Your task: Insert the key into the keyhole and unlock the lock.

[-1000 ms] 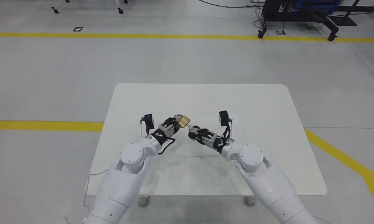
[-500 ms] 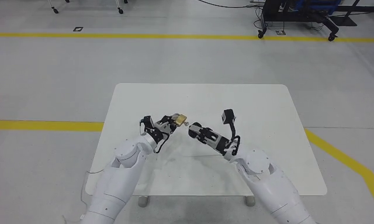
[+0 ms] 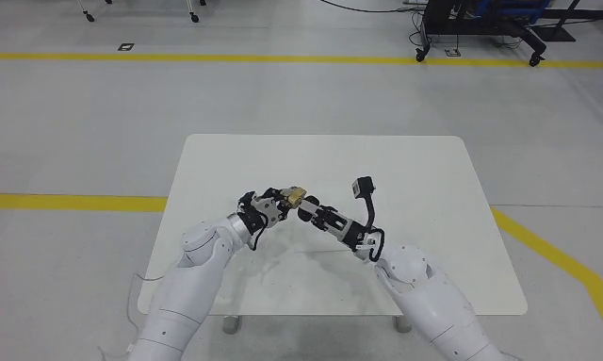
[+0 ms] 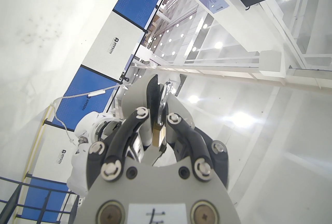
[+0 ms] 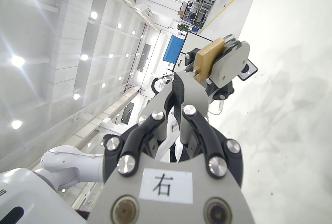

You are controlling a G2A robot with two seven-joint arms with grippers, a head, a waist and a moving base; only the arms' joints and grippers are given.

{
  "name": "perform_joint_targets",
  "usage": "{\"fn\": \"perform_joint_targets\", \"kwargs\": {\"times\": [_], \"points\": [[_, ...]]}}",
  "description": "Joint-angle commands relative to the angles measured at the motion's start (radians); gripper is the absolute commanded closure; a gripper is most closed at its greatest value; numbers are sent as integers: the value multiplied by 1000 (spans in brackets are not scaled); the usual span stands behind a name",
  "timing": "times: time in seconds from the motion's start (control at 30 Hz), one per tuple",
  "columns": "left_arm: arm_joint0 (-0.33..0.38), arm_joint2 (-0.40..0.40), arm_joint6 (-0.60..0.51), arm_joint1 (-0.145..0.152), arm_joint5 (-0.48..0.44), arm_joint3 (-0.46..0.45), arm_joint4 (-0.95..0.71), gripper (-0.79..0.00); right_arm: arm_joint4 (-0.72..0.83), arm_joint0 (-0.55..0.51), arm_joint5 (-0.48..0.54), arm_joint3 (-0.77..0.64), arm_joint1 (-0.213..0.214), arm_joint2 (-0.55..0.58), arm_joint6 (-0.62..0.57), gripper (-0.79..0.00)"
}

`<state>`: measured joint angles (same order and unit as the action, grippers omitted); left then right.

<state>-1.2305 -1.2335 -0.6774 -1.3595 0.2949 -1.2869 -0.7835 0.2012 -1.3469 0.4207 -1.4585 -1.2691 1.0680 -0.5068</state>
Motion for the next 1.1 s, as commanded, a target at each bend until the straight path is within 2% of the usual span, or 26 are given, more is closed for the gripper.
{"fn": "perform_joint_targets", "kwargs": {"times": [0.0, 0.1, 0.2, 0.23, 0.27, 0.3, 0.37, 0.47, 0.53, 0.63, 0.77, 0.93, 1.0, 1.07], "points": [[0, 1, -7, 1, 6, -2, -3, 0, -1, 5, -2, 7, -1, -1, 2, 0], [0, 2, -4, 3, 3, -5, 0, 0, 2, 10, -4, 15, -2, -1, 5, 0], [-3, -4, 19, 4, -51, -14, 15, 0, 22, 5, 9, 8, -2, 1, 2, 0], [-8, -6, 33, 4, -96, -22, 30, 0, 38, 0, 18, 3, -2, 5, -4, -111], [-16, -6, 42, 3, -137, -27, 36, 0, 49, -3, 22, 0, -1, 9, -12, -560], [-22, -8, 59, 3, -191, -35, 58, 0, 60, -8, 23, -5, 0, 14, -19, -785], [-40, -5, 89, 2, -308, -50, 109, 0, 99, -16, 15, -16, 1, 21, -40, -785], [-59, 5, 108, 0, -409, -61, 144, 0, 167, -27, 9, -23, 4, 33, -86, -785], [-67, 10, 111, -1, -451, -65, 162, 0, 258, -29, -10, -19, 4, 32, -146, -785], [-72, 16, 97, -1, -467, -69, 169, 0, 352, -20, -46, 5, 3, 29, -216, -751], [-74, 21, 81, 1, -479, -73, 184, 0, 457, 7, -83, 50, -2, 19, -309, -659], [-78, 23, 69, 3, -491, -81, 202, 0, 543, 38, -139, 100, -6, 6, -401, -416], [-79, 23, 66, 4, -496, -83, 213, 0, 565, 47, -158, 118, -7, 4, -433, -339], [-80, 24, 57, 5, -502, -86, 222, 0, 587, 57, -185, 135, -7, 2, -467, -308]]}}
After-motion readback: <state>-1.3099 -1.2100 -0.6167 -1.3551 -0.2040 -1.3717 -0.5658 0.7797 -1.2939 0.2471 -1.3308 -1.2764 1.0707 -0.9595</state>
